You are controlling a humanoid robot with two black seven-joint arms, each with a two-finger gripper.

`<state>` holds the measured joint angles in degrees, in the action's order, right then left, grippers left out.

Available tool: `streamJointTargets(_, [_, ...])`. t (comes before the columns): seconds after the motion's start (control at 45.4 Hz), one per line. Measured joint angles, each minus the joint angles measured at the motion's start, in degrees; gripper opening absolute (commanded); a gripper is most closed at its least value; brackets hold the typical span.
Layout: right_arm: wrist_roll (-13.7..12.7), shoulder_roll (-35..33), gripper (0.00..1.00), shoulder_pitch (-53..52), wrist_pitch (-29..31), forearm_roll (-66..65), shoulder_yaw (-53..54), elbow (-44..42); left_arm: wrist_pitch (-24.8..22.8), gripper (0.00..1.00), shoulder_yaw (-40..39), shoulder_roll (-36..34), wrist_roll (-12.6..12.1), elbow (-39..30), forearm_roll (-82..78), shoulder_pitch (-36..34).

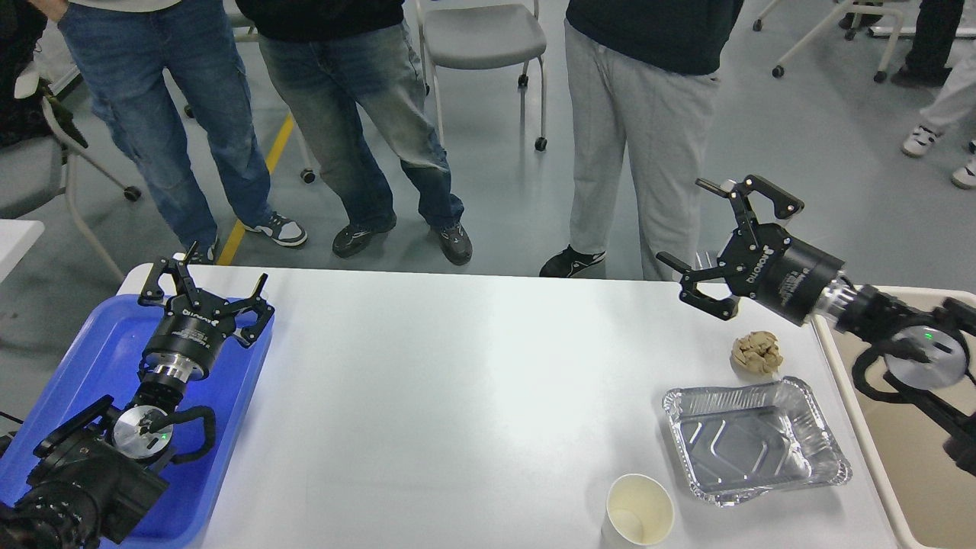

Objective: Tidy desktop
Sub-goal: 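Lower the right gripper past the foil tray toward the paper cup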

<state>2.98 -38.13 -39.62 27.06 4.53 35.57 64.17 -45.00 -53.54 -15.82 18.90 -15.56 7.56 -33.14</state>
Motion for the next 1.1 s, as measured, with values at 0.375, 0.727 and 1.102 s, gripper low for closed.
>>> streamJointTargets(0.375, [-0.3,-19.2,1.0,-0.5,-1.8,-9.0,-3.2,19.9,0.0,1.0,0.0,0.0,0.0,0.0,0.0,0.0])
streamJointTargets(0.727, [-0.5,-31.4,1.0,-5.9,-2.0,-22.7,-16.5,29.9,0.0,1.0,0.0,0.0,0.0,0.0,0.0,0.0])
streamJointTargets(1.102, [-0.7,-35.3,1.0,-10.4,-4.5,-40.3,-32.9,34.7,0.0,1.0,0.0,0.0,0.0,-0.1,0.0,0.0])
